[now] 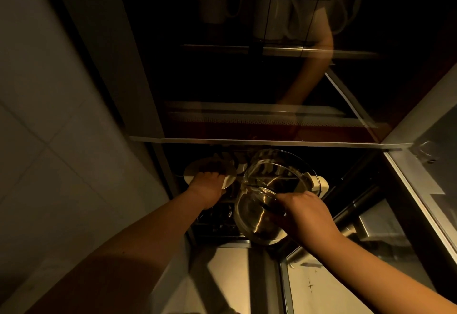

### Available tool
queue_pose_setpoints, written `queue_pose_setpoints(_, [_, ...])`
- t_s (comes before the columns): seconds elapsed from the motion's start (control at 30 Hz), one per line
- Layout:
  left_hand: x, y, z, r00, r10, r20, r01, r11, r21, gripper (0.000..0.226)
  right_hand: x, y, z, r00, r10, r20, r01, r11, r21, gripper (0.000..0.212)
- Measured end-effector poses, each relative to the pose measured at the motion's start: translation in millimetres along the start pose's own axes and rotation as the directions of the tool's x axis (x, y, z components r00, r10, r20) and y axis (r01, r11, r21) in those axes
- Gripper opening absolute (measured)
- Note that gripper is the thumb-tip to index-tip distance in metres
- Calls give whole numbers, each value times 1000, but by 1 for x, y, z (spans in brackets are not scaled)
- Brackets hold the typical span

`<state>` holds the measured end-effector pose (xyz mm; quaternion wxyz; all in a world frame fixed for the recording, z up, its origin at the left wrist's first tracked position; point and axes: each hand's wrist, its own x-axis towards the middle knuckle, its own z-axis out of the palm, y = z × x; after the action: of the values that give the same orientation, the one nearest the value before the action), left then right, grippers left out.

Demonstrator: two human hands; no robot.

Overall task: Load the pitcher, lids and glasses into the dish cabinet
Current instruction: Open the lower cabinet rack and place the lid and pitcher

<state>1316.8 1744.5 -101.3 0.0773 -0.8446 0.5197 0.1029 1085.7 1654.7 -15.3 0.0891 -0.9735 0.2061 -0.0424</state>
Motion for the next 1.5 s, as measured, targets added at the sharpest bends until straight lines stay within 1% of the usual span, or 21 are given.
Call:
queue_pose_setpoints(0.07, [1, 2, 2, 999, -4, -38, 4, 1000, -8, 37, 1, 0, 1, 1000, 3, 3, -3, 1000, 6, 21])
queue_pose_setpoints(0.17, [0, 2, 10, 997, -31, -71, 31, 1000, -5, 38, 2, 1, 5, 1000, 11, 19, -11, 1000, 2, 23])
queue_pose_setpoints(0.23, [-5, 3, 19, 992, -38, -121, 37, 999, -11, 47, 3, 1, 6, 1000, 13, 20, -13, 1000, 2, 23])
queue_pose_setpoints(0.33, [-18, 8, 31, 980, -20, -197, 23, 1000, 13, 74, 3, 1, 6, 1000, 9, 12, -9, 1000, 0, 22])
queue_pose_setpoints(0.5, [-30, 14, 38, 968, -30, -248, 38, 999, 26, 83, 3, 1, 5, 1000, -3, 0, 3, 1000, -5, 22])
queue_pose_setpoints(0.6, [-39, 20, 44, 971, -30, -237, 43, 998, 50, 82, 3, 1, 3, 1000, 2, 13, -2, 1000, 2, 21])
queue_pose_setpoints(0.7, [-45, 25, 47, 979, -6, -202, 32, 992, 125, 84, 2, 2, 3, 1000, -4, 25, 4, 1000, 0, 22])
queue_pose_setpoints(0.83, [-45, 25, 47, 989, -35, -147, 58, 986, 157, 82, 1, 2, 4, 999, 5, 40, -4, 1000, -5, 25])
queue_pose_setpoints(1.03, [-40, 21, 41, 992, -81, -102, 92, 989, 114, 78, 0, 2, 2, 999, 9, 42, -9, 1000, -3, 23])
queue_pose_setpoints(1.27, [-34, 26, 39, 989, -131, -63, 135, 988, 68, 81, -4, 2, 3, 999, 9, 47, -9, 1000, 2, 23])
queue_pose_setpoints(1.5, [-26, 26, 32, 989, -145, 23, 141, 982, 123, 85, -6, 2, 3, 998, 12, 58, -13, 1000, 3, 22])
